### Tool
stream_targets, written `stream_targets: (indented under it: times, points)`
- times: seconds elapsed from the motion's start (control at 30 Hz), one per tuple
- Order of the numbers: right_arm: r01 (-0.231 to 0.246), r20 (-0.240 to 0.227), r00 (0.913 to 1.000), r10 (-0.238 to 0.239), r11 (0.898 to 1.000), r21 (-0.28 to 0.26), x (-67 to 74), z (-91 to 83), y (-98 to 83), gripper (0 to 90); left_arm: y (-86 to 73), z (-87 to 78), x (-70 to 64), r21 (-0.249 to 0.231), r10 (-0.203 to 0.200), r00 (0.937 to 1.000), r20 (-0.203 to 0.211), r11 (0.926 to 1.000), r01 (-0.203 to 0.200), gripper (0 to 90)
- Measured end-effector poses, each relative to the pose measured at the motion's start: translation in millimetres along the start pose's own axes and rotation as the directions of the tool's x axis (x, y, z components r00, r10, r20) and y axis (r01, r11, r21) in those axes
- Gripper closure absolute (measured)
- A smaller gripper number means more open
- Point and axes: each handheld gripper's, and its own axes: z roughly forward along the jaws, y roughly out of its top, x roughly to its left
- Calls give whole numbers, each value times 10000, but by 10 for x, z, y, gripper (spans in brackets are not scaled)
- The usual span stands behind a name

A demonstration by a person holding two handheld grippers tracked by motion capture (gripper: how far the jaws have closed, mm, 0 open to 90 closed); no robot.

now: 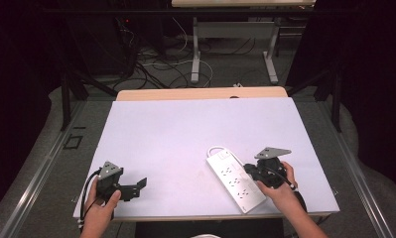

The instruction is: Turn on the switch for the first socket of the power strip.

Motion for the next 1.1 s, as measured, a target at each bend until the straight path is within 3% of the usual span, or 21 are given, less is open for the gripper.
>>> stream_targets:
  times: [1.1]
  points:
    - [92, -61, 9999, -91, 9997, 232, 48, 353, 194, 900, -3, 7, 8, -70, 4, 10000, 18, 10000, -4, 8]
